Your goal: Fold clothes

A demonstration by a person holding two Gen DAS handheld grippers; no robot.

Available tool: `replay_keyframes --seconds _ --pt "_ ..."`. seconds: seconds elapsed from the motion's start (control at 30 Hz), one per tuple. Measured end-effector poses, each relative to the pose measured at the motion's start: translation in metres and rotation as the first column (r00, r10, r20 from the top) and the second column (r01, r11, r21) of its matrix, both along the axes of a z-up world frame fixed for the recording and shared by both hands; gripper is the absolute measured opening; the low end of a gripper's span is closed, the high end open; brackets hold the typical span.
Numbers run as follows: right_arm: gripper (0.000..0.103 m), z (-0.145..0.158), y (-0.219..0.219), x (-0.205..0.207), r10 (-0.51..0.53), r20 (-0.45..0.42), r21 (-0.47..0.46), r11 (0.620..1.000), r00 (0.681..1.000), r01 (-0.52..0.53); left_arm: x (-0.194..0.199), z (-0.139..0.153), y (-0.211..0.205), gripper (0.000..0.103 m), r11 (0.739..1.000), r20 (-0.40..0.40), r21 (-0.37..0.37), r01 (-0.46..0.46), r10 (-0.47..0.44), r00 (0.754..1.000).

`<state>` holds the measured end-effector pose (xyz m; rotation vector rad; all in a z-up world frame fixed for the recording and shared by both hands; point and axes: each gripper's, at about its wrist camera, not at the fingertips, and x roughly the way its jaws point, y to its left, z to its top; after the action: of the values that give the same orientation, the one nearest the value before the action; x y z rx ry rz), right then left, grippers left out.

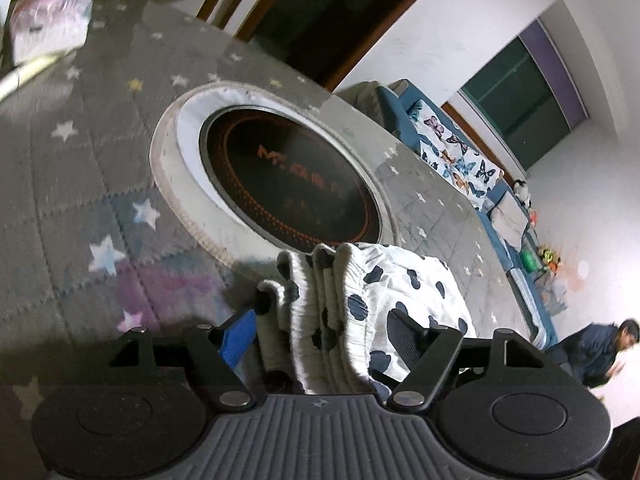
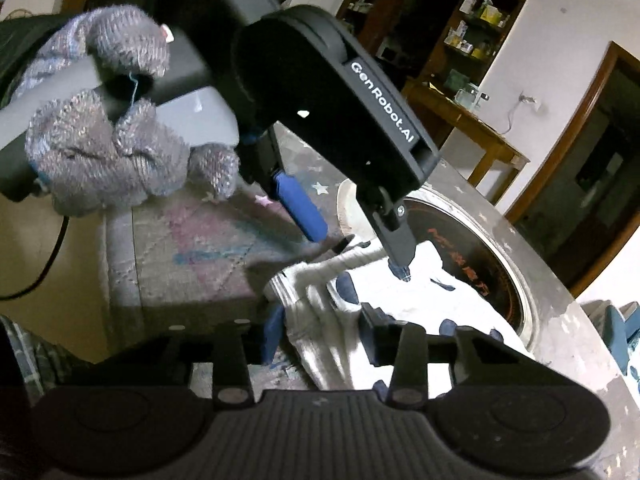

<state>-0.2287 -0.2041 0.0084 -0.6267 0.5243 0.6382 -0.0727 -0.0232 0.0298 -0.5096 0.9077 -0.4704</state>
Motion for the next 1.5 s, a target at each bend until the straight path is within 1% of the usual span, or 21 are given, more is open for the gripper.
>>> replay_keyframes --seconds 0.17,0.27,0.37,0.43,0.57,0.67,0.7,0.9,1.03,1.2,1.4,1.5 --pt "0.03 0.008 -0.009 0.002 -0.017 -0.013 0.063 0.998 1.0 0.018 0.002 -0.001 -0.005 0.075 1.0 -0.031 -0.02 0.003 -0.004 1.0" --pt "0.027 0.015 -0.014 0.003 -0.029 -0.014 0.102 0.994 0.999 0.03 -0.001 -0.001 -0.003 0.075 0.999 -0.042 -0.042 -0.011 0.009 0.999" --pt "0.026 0.021 -0.021 0.009 -0.044 -0.023 0.147 0.988 0.999 0.047 -0.007 0.003 0.001 0.075 0.998 -0.039 -0.061 -0.017 0.014 0.999" --pt "0.025 0.024 -0.025 0.013 -0.054 -0.033 0.173 0.983 0.998 0.059 -0.013 0.004 0.004 0.078 0.997 -0.04 -0.076 -0.019 0.016 0.999" --pt "0.025 0.028 -0.031 0.016 -0.067 -0.038 0.205 0.976 0.997 0.073 -0.022 0.002 0.008 0.08 0.99 -0.073 -0.136 -0.026 0.016 0.997" --pt "0.024 0.029 -0.034 0.017 -0.074 -0.037 0.219 0.972 0.997 0.081 -0.022 -0.001 0.011 0.082 0.979 -0.113 -0.203 -0.037 0.014 0.993" --pt "0.024 0.03 -0.035 0.016 -0.076 -0.04 0.224 0.971 0.996 0.083 -0.022 -0.002 0.01 0.083 0.976 -0.122 -0.214 -0.044 0.019 0.992" --pt "0.023 0.03 -0.036 0.012 -0.084 -0.037 0.227 0.97 0.996 0.09 -0.015 -0.007 0.003 0.081 0.973 -0.124 -0.226 -0.049 0.021 0.992" --pt "0.022 0.031 -0.038 0.012 -0.099 -0.031 0.235 0.966 0.995 0.103 -0.013 -0.008 0.007 0.081 0.961 -0.148 -0.27 -0.06 0.02 0.989" --pt "0.022 0.035 -0.042 0.014 -0.112 -0.025 0.261 0.959 0.993 0.115 -0.02 -0.01 0.012 0.083 0.956 -0.154 -0.287 -0.053 0.008 0.988" --pt "0.022 0.033 -0.042 0.013 -0.103 -0.04 0.269 0.957 0.994 0.11 -0.016 -0.019 0.008 0.083 0.936 -0.167 -0.345 -0.068 0.01 0.986" --pt "0.022 0.031 -0.041 0.01 -0.096 -0.041 0.265 0.959 0.994 0.104 -0.009 -0.021 -0.002 0.083 0.942 -0.168 -0.33 -0.058 0.002 0.986"
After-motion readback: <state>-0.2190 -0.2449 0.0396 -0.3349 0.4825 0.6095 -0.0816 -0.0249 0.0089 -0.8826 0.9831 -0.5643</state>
